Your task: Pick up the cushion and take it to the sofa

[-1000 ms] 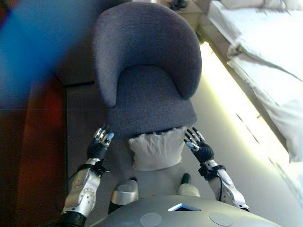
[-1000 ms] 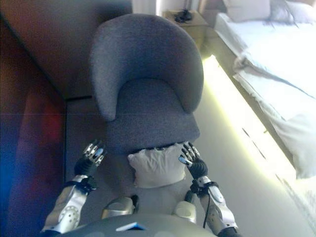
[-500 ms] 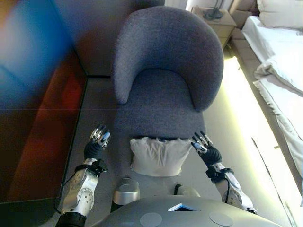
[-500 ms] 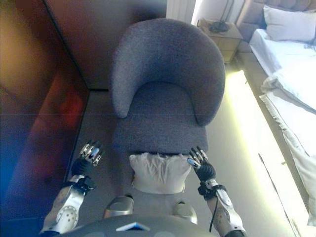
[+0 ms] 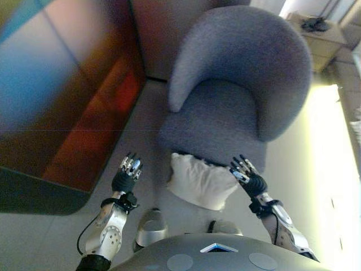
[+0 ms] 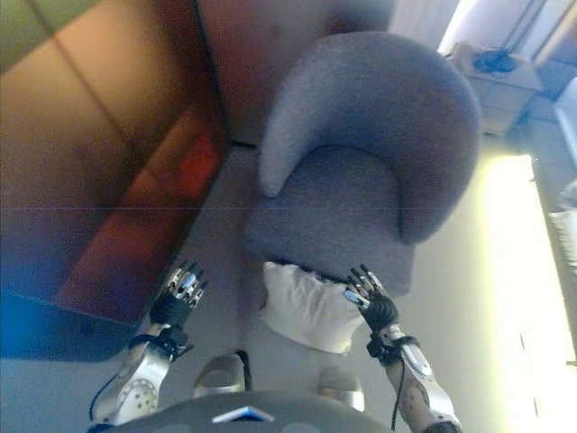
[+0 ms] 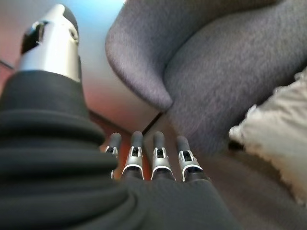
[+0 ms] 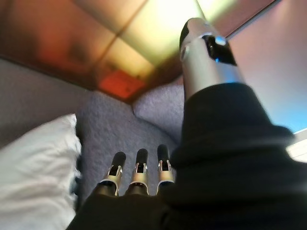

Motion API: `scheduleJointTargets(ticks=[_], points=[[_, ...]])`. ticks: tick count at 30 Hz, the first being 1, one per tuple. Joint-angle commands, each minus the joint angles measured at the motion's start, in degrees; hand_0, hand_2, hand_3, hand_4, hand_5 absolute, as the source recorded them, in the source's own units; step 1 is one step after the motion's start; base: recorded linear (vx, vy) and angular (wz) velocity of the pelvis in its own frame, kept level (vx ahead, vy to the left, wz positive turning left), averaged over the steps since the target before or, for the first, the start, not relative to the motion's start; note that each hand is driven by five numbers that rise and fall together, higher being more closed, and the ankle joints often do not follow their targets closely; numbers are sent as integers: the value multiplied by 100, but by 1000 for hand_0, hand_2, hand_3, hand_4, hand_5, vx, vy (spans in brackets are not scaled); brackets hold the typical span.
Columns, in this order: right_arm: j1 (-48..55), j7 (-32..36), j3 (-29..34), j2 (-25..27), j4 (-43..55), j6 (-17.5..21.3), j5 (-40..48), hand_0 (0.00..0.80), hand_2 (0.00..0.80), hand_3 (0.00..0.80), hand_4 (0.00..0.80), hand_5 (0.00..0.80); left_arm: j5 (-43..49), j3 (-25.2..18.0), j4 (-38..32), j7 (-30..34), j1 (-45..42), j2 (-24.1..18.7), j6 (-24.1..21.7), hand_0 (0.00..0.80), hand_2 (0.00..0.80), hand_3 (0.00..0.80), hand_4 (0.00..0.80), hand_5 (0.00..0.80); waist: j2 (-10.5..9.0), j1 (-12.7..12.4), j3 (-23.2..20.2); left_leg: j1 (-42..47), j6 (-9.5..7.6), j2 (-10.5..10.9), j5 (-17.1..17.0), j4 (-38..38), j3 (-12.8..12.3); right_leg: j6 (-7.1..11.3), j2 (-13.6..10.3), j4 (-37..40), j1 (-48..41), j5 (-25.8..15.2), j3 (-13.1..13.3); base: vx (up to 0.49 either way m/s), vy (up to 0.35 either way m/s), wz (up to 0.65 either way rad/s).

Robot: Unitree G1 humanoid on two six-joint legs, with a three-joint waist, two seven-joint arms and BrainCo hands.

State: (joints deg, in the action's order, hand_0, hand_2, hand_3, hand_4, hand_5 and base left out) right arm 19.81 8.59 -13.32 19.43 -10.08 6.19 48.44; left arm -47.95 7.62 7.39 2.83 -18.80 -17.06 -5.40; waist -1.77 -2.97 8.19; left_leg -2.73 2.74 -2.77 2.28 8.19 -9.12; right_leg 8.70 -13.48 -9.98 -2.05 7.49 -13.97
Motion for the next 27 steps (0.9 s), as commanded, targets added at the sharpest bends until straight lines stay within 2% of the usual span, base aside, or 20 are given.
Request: scheduleJointTargets(ticks=[1,3,5,6,7,8,11,12,13,14,16,22,25,27], points=[[-400,-131,42,-274,38,634,164,0,0,0,0,0,539,-66,-267,260,178,-261,-266,0,0,0,0,0,-57,-95,-128,47,-163,82,-82,-294,321,17,-19,-314,174,-528,39,68,140,-13],[-458,-210,89,-388,26,610,-129,0,0,0,0,0,671,-42,-172,338,229,-339,-315,0,0,0,0,0,-14,-79,-156,131,-337,204,8,-297,309,27,-303,-1119,399,-745,57,108,182,-13],[-455,-360,103,-355,150,453,-432,0,0,0,0,0,568,-140,-6,454,324,-432,-309,0,0,0,0,0,94,-24,-151,193,-453,269,99,-212,256,-93,-532,-1814,666,-936,177,148,159,-19],[-443,-338,99,-344,157,430,-450,0,0,0,0,0,482,-177,24,481,360,-459,-298,0,0,0,0,0,84,-6,-137,279,-454,314,221,-189,240,-50,-630,-1970,706,-940,275,110,73,-24],[-430,-278,99,-357,132,449,-501,0,0,0,0,0,383,-234,65,533,436,-471,-295,0,0,0,0,0,97,4,-123,254,-488,295,188,-145,133,-124,-693,-1814,729,-1067,231,104,-6,-23],[-415,-191,118,-373,62,478,-551,0,0,0,0,0,271,-296,106,598,503,-470,-295,0,0,0,0,0,87,19,-132,288,-469,292,218,-138,83,-99,-746,-1606,700,-1154,208,55,-66,-23],[-590,-125,141,-471,-206,547,-492,0,0,0,0,0,217,-292,95,454,662,-451,-344,0,0,0,0,0,-30,54,-123,380,-325,241,291,-115,36,107,-819,-462,605,-1552,202,84,-198,-25],[-667,-150,135,-491,-221,535,-433,0,0,0,0,0,220,-267,84,384,710,-457,-365,0,0,0,0,0,-58,60,-121,406,-282,205,322,-113,42,145,-796,-139,575,-1555,200,63,-241,-19],[-754,-198,118,-534,-241,510,-422,0,0,0,0,0,216,-245,57,308,745,-460,-376,0,0,0,0,0,-121,77,-111,442,-245,180,372,-106,40,229,-819,4,630,-1741,249,40,-225,-17],[-805,-200,136,-534,-278,470,-407,0,0,0,0,0,212,-285,59,289,750,-450,-369,0,0,0,0,0,-125,32,-134,456,-207,96,373,-116,14,240,-783,225,511,-1550,125,32,-227,-18],[-893,-235,157,-526,-280,333,-372,0,0,0,0,0,202,-294,56,202,686,-362,-378,0,0,0,0,0,-147,-13,-208,514,-109,-54,314,-181,2,259,-672,481,281,-1434,-32,37,-217,-5],[-783,-334,198,-447,-93,207,-309,0,0,0,0,0,263,-244,-136,203,388,-282,-347,0,0,0,0,0,-146,29,-363,649,24,-334,217,-296,24,206,-298,607,-18,-1007,-22,47,-151,-14],[-769,-362,220,-432,-113,284,-245,0,0,0,0,0,269,-222,-166,301,344,-273,-326,0,0,0,0,0,-132,73,-339,711,46,-402,206,-312,10,167,-229,600,-51,-928,-43,7,-141,-6],[-760,-384,237,-455,-143,339,-165,0,0,0,0,0,318,-225,-138,367,328,-297,-257,0,0,0,0,0,-107,113,-355,796,63,-441,198,-367,-85,158,-250,528,-67,-888,-121,28,-153,-1]])
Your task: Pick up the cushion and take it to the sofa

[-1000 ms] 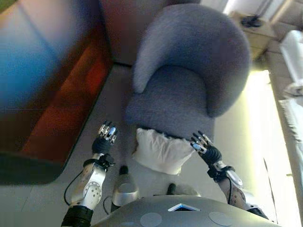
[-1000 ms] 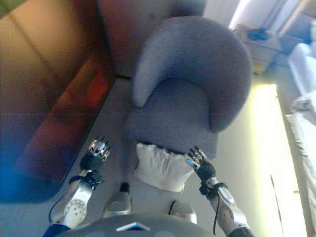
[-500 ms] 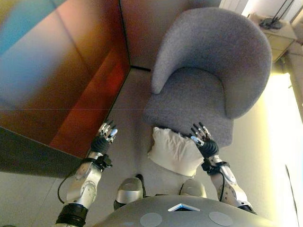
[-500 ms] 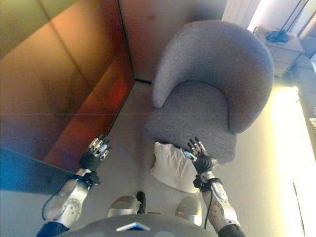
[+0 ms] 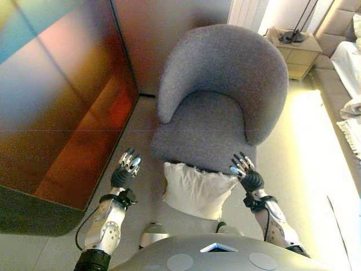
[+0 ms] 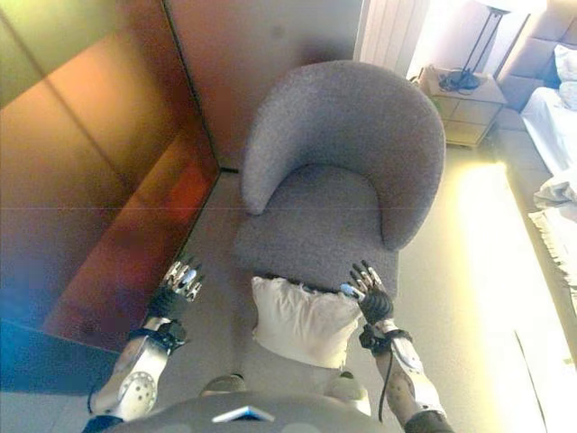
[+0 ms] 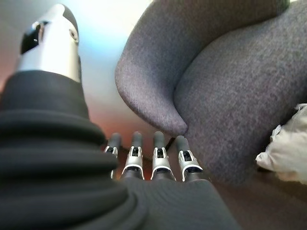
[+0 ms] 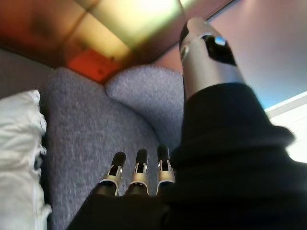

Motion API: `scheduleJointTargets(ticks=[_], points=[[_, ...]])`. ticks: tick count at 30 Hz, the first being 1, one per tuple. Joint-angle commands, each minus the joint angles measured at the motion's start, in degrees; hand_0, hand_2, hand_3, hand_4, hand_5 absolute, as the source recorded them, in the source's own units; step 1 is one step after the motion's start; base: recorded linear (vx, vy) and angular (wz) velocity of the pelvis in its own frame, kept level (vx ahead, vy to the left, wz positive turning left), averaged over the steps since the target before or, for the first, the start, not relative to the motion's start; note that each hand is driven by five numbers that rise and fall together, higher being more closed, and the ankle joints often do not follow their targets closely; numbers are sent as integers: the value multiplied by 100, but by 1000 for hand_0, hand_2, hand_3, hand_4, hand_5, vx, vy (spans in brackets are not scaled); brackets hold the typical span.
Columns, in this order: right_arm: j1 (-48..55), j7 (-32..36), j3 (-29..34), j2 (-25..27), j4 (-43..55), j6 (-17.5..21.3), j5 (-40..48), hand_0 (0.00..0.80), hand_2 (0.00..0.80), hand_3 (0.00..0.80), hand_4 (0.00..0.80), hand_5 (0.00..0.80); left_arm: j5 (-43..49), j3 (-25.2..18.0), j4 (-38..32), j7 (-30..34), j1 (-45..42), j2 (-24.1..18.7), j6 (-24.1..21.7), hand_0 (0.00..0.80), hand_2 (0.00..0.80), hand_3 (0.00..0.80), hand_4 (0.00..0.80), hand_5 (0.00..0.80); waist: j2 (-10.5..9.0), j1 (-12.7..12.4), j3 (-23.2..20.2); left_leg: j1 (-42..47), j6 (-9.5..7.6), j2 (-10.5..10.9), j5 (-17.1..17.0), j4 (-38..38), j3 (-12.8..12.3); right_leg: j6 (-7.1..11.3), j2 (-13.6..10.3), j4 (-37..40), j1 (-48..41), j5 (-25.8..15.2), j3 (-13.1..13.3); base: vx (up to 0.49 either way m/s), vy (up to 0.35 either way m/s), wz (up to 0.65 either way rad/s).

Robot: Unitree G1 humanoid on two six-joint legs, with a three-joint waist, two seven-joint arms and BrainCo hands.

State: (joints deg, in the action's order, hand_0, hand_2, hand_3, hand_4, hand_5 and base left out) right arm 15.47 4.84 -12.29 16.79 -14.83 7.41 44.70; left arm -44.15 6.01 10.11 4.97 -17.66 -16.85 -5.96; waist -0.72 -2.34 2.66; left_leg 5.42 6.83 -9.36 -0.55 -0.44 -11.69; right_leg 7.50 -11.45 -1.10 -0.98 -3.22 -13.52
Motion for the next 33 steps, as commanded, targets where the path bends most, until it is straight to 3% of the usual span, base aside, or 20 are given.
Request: scheduleJointTargets(ticks=[1,4,8,10,11,13,14,16,19,22,24,26,28,29,33], points=[[-338,-32,132,-214,331,232,238,0,0,0,0,0,-50,-60,-371,162,219,-328,-195,0,0,0,0,0,-204,69,189,15,-335,194,487,491,126,277,-477,-413,-164,195,-204,31,-190,-5],[-340,-22,82,-201,462,170,230,0,0,0,0,0,-52,-80,-328,121,210,-373,-220,0,0,0,0,0,-166,156,186,52,-281,57,460,532,31,245,-450,-636,-68,313,-199,13,-229,-12],[-312,139,14,-89,516,4,36,0,0,0,0,0,-223,-72,-308,43,276,-388,-346,0,0,0,0,0,-149,341,215,34,-107,-291,247,910,29,-20,-108,-681,-13,495,55,29,-271,-21],[-330,239,8,21,530,-47,24,0,0,0,0,0,-251,-77,-395,-33,270,-359,-402,0,0,0,0,0,-206,316,282,-243,-58,-425,-83,1633,249,-207,57,-611,-53,532,149,24,-315,-26],[-340,277,-19,83,525,-43,2,0,0,0,0,0,-294,-93,-433,-85,241,-333,-431,0,0,0,0,0,-264,262,343,-553,-128,-379,-252,2227,533,-325,152,-581,-80,552,256,37,-314,-47],[-362,251,-77,139,520,-23,20,0,0,0,0,0,-300,-135,-456,-94,184,-262,-423,0,0,0,0,0,-310,173,426,-896,-270,-166,-354,2645,895,-428,268,-611,-86,565,459,81,-216,-79],[-375,275,-104,159,511,16,70,0,0,0,0,0,-275,-139,-478,-77,132,-218,-446,0,0,0,0,0,-302,123,474,-991,-336,-31,-412,2593,1075,-463,349,-637,-90,591,611,129,-94,-118],[-355,343,-97,161,539,53,75,0,0,0,0,0,-263,-143,-495,-23,32,-176,-509,0,0,0,0,0,-208,106,495,-900,-332,-2,-627,1996,1151,-473,496,-711,-97,692,776,135,9,-105],[-311,329,-80,193,637,65,76,0,0,0,0,0,-251,-116,-480,5,-8,-125,-530,0,0,0,0,0,-18,55,490,-869,-186,-23,-985,985,1484,-431,582,-754,-122,820,888,165,86,-51],[-297,445,-59,248,687,51,86,0,0,0,0,0,-217,-112,-451,25,23,-132,-548,0,0,0,0,0,85,0,499,-846,-48,-35,-1024,449,1790,-352,488,-752,-176,909,939,156,58,-35],[-261,458,-54,263,751,50,29,0,0,0,0,0,-212,-152,-443,76,29,-151,-516,0,0,0,0,0,125,28,489,-805,-7,-23,-846,443,1692,-301,369,-819,-171,952,872,138,89,-16],[-245,451,-57,252,781,73,15,0,0,0,0,0,-224,-172,-421,117,73,-198,-482,0,0,0,0,0,144,110,462,-714,-7,-8,-526,469,1365,-250,240,-924,-125,977,763,109,110,-15],[-162,370,-21,203,871,116,37,0,0,0,0,0,-248,-132,-360,194,168,-287,-459,0,0,0,0,0,180,257,419,-589,-27,43,-230,410,821,-180,112,-1000,-112,980,577,120,139,23],[-136,334,-19,187,882,151,40,0,0,0,0,0,-260,-117,-342,206,202,-319,-452,0,0,0,0,0,185,291,406,-558,-46,66,-172,377,718,-160,81,-1014,-109,979,540,130,154,51],[-85,250,12,126,903,218,168,0,0,0,0,0,-325,-97,-286,199,304,-426,-532,0,0,0,0,0,172,363,344,-493,-186,241,30,390,653,-63,-39,-1010,-122,955,582,145,141,16]])
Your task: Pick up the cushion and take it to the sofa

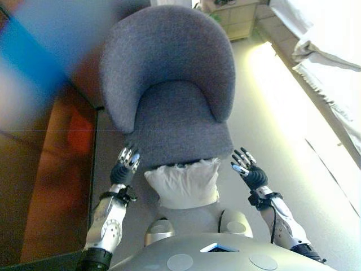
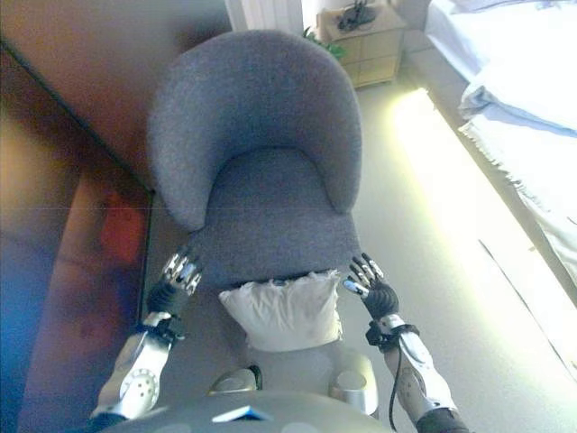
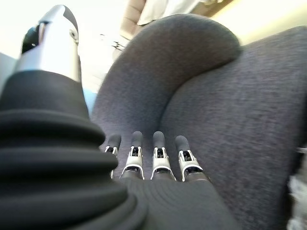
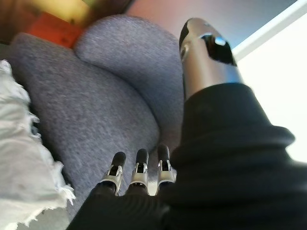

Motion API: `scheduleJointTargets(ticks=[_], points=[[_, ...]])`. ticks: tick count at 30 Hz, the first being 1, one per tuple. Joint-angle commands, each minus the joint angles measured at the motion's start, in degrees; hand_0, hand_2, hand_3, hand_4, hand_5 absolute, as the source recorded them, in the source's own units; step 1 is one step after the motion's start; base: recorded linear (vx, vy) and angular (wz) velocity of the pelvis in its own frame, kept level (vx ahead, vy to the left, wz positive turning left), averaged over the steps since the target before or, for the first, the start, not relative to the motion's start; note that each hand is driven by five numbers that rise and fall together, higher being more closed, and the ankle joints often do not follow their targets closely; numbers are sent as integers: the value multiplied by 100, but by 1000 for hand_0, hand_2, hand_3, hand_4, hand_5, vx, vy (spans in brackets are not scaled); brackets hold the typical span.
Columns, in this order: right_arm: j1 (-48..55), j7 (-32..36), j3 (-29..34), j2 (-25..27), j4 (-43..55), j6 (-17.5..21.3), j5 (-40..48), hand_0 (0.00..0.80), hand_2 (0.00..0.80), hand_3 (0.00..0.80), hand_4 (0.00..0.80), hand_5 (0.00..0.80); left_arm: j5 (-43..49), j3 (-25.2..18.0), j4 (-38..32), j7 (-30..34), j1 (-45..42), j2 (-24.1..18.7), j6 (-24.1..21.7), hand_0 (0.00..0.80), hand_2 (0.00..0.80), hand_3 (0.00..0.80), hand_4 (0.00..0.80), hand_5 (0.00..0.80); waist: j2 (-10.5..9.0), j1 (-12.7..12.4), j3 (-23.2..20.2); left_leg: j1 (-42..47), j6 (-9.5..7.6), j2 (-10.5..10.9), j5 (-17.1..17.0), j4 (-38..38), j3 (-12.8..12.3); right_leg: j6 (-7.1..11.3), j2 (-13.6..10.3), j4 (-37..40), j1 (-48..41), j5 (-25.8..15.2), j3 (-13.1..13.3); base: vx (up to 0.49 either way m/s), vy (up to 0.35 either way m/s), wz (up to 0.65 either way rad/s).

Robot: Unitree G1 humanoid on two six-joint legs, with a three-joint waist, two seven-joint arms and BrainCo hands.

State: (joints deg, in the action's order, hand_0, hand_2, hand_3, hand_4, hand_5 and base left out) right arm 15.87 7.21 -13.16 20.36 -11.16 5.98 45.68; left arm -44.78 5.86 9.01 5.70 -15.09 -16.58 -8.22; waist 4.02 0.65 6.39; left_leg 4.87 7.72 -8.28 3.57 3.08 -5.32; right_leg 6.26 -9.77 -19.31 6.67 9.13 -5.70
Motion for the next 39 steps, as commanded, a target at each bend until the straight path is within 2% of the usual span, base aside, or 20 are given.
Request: scheduleJointTargets(ticks=[1,7,9,11,12,13,14,15,17,18,19,20,22,24,26,29,35,37,39], points=[[-127,25,100,-255,543,389,86,0,0,0,0,0,-270,-97,-212,139,42,-477,-299,0,0,0,0,0,-321,47,-27,-455,-320,182,-322,96,18,94,-252,807,-891,-286,-192,121,107,6],[-211,-53,126,-368,506,413,66,0,0,0,0,0,-147,-163,-168,274,-77,-506,-186,0,0,0,0,0,-431,-113,-51,-522,-524,377,-95,320,99,272,-489,745,-1034,-387,-183,125,121,6],[-209,-64,166,-437,510,410,111,0,0,0,0,0,-133,-200,-213,342,-138,-517,-95,0,0,0,0,0,-495,-195,-96,-579,-690,555,0,377,168,340,-694,479,-1023,-654,-125,112,165,11],[-169,-44,195,-544,476,517,65,0,0,0,0,0,-79,-201,-211,399,-154,-520,-87,0,0,0,0,0,-525,-261,-111,-617,-948,760,111,449,183,339,-1063,-617,-656,-1337,-24,75,218,1],[-149,-63,189,-567,459,580,27,0,0,0,0,0,-45,-195,-196,445,-142,-528,-96,0,0,0,0,0,-495,-267,-94,-603,-1023,809,152,467,196,291,-1128,-1171,-412,-1471,60,91,224,-1],[-124,-113,168,-569,442,640,60,0,0,0,0,0,17,-198,-202,466,-115,-548,-78,0,0,0,0,0,-451,-257,-57,-559,-1069,857,183,489,238,179,-1093,-1554,-144,-1511,106,106,155,9],[-131,-127,146,-573,438,635,66,0,0,0,0,0,36,-206,-223,426,-96,-553,-76,0,0,0,0,0,-465,-264,-37,-516,-1060,900,180,480,219,157,-1117,-1542,20,-1615,77,127,58,10],[-142,-92,128,-577,430,630,64,0,0,0,0,0,-13,-215,-262,366,-66,-564,-64,0,0,0,0,0,-486,-267,-21,-475,-1015,902,158,447,187,156,-1089,-1178,92,-1632,6,129,-78,11],[-178,38,70,-551,411,661,78,0,0,0,0,0,-101,-218,-356,258,23,-587,-51,0,0,0,0,0,-573,-225,30,-393,-907,889,223,415,221,190,-886,98,113,-1533,-71,138,-205,-2],[-247,72,35,-534,382,669,83,0,0,0,0,0,-115,-189,-374,176,108,-596,-71,0,0,0,0,0,-627,-190,61,-361,-881,905,313,429,251,258,-804,652,151,-1573,-38,130,-257,-11],[-374,51,-9,-531,342,659,98,0,0,0,0,0,-122,-163,-390,99,225,-616,-59,0,0,0,0,0,-694,-135,107,-292,-860,930,451,439,283,382,-734,1034,269,-1795,76,103,-219,-16],[-474,36,-33,-525,290,628,134,0,0,0,0,0,-130,-165,-376,89,307,-640,-26,0,0,0,0,0,-697,-121,137,-251,-845,885,499,446,318,409,-716,977,295,-1784,155,88,-186,-4],[-630,149,-17,-533,173,485,185,0,0,0,0,0,-121,-180,-288,141,406,-580,8,0,0,0,0,0,-700,-160,97,-181,-735,681,449,423,272,448,-697,1114,44,-1559,20,76,-172,25],[-657,170,-12,-549,133,402,205,0,0,0,0,0,-65,-134,-247,174,409,-547,-12,0,0,0,0,0,-734,-190,-7,-161,-641,590,403,455,230,481,-639,1329,-273,-1455,-172,89,-169,41],[-668,103,-16,-508,178,296,198,0,0,0,0,0,-143,-140,-290,154,357,-512,51,0,0,0,0,0,-751,-248,-120,-180,-557,476,350,512,110,446,-582,1464,-524,-1349,-384,62,-128,37],[-651,115,-5,-488,144,335,212,0,0,0,0,0,-222,-159,-176,285,415,-452,159,0,0,0,0,0,-705,-247,-212,-157,-472,297,195,391,-192,373,-528,1562,-770,-1199,-660,33,-56,36],[-762,-12,-55,-465,40,444,-114,0,0,0,0,0,-107,-18,60,334,577,-342,-46,0,0,0,0,0,-590,-172,-325,111,-381,181,5,-142,-176,335,-402,1707,-923,-1085,-724,38,12,15],[-800,-151,-59,-435,44,494,-362,0,0,0,0,0,186,33,13,206,578,-356,-111,0,0,0,0,0,-586,-178,-361,183,-345,166,-64,-309,-191,320,-334,1865,-1002,-1123,-744,47,5,4],[-869,-408,-73,-397,-9,568,-801,0,0,0,0,0,791,81,40,-181,611,-396,-114,0,0,0,0,0,-579,-187,-378,208,-316,156,-127,-427,-213,309,-277,1969,-1033,-1156,-749,12,2,2]])
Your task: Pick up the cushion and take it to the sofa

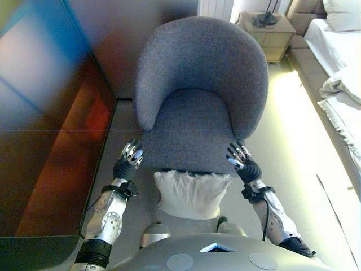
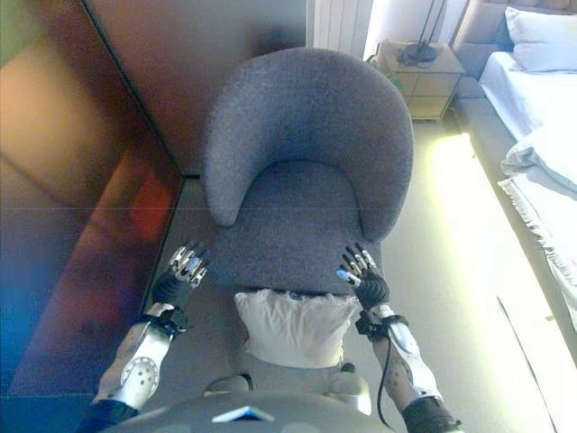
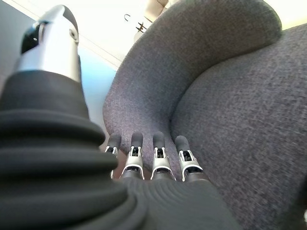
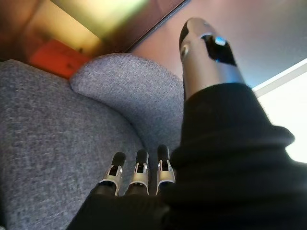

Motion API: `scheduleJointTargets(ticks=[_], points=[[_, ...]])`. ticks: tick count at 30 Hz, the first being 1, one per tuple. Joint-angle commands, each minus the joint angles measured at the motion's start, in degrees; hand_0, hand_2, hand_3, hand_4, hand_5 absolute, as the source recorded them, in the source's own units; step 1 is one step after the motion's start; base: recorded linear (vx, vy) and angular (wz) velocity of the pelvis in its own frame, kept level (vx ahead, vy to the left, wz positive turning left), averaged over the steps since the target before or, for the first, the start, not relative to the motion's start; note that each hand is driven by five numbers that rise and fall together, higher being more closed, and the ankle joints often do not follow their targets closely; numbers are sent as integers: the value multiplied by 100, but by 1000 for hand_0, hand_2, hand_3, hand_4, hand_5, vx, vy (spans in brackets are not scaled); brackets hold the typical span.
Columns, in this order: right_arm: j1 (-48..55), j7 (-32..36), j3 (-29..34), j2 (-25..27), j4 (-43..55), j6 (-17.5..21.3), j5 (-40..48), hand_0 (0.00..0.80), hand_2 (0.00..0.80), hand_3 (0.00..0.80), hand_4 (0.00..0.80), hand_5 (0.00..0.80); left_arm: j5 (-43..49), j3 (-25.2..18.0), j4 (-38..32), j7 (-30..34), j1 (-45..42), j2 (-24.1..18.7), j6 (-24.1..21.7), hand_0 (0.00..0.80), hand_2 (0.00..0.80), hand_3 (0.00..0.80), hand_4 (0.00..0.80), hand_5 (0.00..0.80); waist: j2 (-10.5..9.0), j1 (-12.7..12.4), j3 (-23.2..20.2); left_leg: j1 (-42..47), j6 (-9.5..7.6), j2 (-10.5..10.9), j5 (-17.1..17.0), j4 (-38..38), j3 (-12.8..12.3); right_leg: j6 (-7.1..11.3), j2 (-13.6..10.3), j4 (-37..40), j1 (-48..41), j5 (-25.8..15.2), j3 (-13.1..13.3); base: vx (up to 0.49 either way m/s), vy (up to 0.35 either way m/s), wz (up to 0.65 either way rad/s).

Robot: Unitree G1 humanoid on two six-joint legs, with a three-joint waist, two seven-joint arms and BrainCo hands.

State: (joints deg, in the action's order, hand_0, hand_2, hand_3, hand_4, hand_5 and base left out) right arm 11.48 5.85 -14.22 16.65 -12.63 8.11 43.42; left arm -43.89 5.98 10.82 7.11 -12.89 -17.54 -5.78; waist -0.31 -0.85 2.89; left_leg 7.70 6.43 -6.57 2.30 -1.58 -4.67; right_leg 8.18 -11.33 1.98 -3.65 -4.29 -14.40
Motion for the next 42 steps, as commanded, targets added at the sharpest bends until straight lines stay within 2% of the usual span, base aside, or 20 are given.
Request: scheduleJointTargets(ticks=[1,2,4,6,7,8,11,13,17,21,23,36,39,42], points=[[-478,-445,20,21,124,389,-893,0,0,0,0,0,927,95,-102,-508,432,-347,-341,0,0,0,0,0,-138,-35,-36,-62,-171,-23,-48,-41,-299,116,-96,-108,-10,160,108,0,0,0],[-534,-464,13,101,201,314,-893,0,0,0,0,0,811,90,-106,-498,515,-404,-276,0,0,0,0,0,-128,-30,-43,-63,-157,-24,-106,-140,-311,113,-68,-58,-7,142,92,0,0,0],[-565,174,65,111,365,36,321,0,0,0,0,0,-129,-4,-213,-51,604,-384,-1,0,0,0,0,0,-119,-25,-38,-72,-155,-18,-161,-243,-334,104,-48,-11,-6,134,54,0,0,0],[-562,1046,209,-161,343,-221,1331,0,0,0,0,0,-1949,-140,-330,891,656,-103,583,0,0,0,0,0,-121,-33,-39,-85,-175,-14,-152,-274,-353,81,-41,40,-23,141,25,0,0,0],[-565,1350,253,-252,284,-311,1567,0,0,0,0,0,-2405,-182,-354,1191,646,49,778,0,0,0,0,0,-119,-40,-44,-80,-182,-10,-139,-275,-365,80,-46,48,-30,144,16,0,0,0],[-597,2182,286,-474,135,-625,2287,0,0,0,0,0,-3504,-216,-345,1766,629,366,1248,0,0,0,0,0,-119,-61,-27,-42,-187,-10,-102,-261,-404,89,-60,54,-69,152,-2,0,0,0],[-646,3482,287,-940,41,-1288,3732,0,0,0,0,0,-4537,-93,-244,2720,543,761,1858,0,0,0,0,0,-145,-109,-36,-57,-192,-12,-44,-187,-458,108,-88,31,-66,164,-19,0,0,0],[-637,3827,324,-1116,56,-1496,4178,0,0,0,0,0,-4856,-60,-179,3050,512,870,2056,0,0,0,0,0,-141,-120,-47,-72,-193,-16,-17,-157,-478,130,-99,25,-64,175,-23,0,0,0],[-506,3868,450,-1277,5,-1526,4312,0,0,0,0,0,-4518,-130,-154,3203,421,993,1975,0,0,0,0,0,-144,-111,-80,-58,-203,-11,26,-157,-504,149,-86,55,-86,200,-8,0,0,0],[-253,4367,627,-1331,-10,-1992,4525,0,0,0,0,0,-4603,-367,-240,3423,282,1032,2292,0,0,0,0,0,-144,-87,-143,-19,-212,0,48,-186,-522,152,-65,105,-118,210,35,8,0,0],[-204,4402,672,-1348,-16,-2104,4532,0,0,0,0,0,-4656,-411,-266,3458,246,1063,2374,0,0,0,0,0,-135,-78,-162,10,-211,2,47,-211,-527,143,-54,137,-155,216,41,35,8,-1],[-221,4254,575,-1314,-20,-1974,4296,0,0,0,0,0,-4604,-352,-291,3338,266,1033,2274,0,0,0,0,0,-93,-79,-197,18,-216,32,18,-253,-525,106,-10,210,-198,204,27,0,0,0],[-211,3977,523,-1244,-37,-1651,3901,0,0,0,0,0,-3966,-322,-276,3149,260,948,1920,0,0,0,0,0,-101,-78,-189,19,-208,32,6,-254,-525,97,7,222,-206,196,42,0,0,0],[-217,3451,423,-1064,-20,-1023,3151,0,0,0,0,0,-2513,-169,-275,2400,254,598,874,0,0,0,0,0,-97,-88,-161,1,-210,36,-17,-255,-507,85,20,230,-197,183,42,0,0,0]])
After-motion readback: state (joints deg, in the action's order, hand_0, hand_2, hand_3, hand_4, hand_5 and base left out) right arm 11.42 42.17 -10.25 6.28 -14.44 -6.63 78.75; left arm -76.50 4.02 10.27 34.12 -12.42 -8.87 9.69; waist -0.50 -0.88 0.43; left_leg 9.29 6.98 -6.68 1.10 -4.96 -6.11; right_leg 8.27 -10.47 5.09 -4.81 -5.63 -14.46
